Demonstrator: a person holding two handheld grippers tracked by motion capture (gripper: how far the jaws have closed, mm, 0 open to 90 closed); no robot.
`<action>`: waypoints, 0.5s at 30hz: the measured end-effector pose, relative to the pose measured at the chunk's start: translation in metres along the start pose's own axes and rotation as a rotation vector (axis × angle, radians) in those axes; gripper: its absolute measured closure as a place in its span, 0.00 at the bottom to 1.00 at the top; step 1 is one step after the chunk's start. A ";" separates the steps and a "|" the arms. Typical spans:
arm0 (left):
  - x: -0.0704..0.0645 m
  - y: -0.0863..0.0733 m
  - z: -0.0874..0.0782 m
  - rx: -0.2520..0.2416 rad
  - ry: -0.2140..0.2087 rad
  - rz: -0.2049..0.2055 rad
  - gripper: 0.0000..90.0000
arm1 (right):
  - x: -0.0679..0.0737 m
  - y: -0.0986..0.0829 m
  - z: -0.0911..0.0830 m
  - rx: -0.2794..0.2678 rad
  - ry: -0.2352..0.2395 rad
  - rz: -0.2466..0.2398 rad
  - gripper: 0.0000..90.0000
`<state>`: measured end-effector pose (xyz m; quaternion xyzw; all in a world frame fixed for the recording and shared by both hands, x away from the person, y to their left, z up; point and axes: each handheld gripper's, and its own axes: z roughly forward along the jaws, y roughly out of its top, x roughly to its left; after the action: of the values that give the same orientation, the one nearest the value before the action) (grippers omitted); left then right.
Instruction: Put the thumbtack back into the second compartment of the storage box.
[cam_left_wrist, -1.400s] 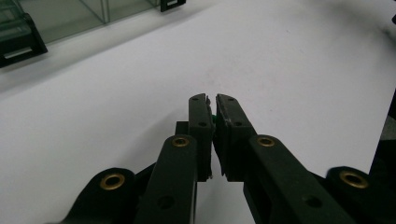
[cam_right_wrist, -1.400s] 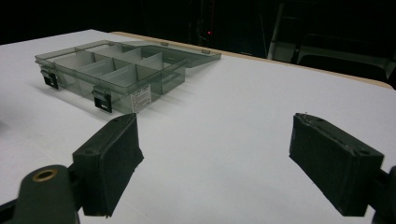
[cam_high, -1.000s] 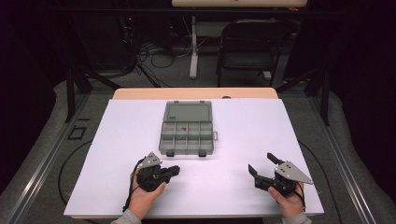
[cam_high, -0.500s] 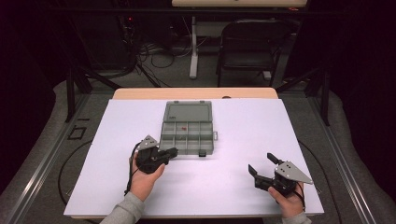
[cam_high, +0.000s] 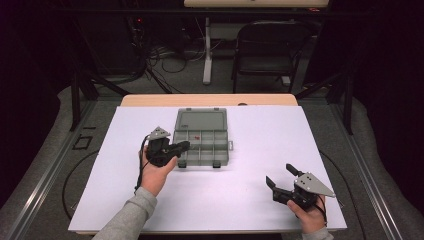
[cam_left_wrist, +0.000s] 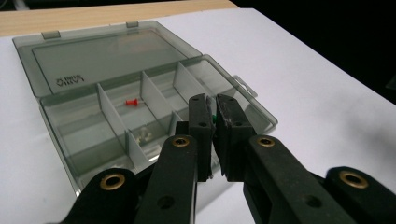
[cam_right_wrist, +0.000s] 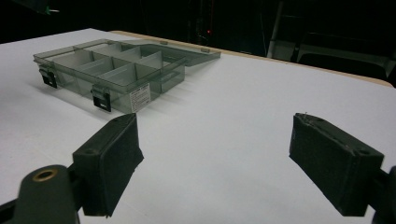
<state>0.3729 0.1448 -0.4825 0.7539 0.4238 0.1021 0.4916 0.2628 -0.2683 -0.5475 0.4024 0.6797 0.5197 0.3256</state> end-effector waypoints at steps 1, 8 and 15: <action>0.001 0.003 0.001 -0.001 0.006 -0.001 0.95 | 0.000 0.000 0.000 -0.001 0.000 0.000 0.17; 0.006 0.013 0.010 0.002 0.034 -0.005 0.95 | 0.000 0.000 0.000 -0.001 0.000 -0.001 0.17; 0.012 0.021 0.024 0.017 0.063 -0.011 0.95 | 0.000 0.000 0.000 0.000 0.001 -0.002 0.17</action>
<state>0.4050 0.1346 -0.4800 0.7521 0.4441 0.1196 0.4720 0.2629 -0.2684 -0.5474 0.4013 0.6804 0.5196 0.3256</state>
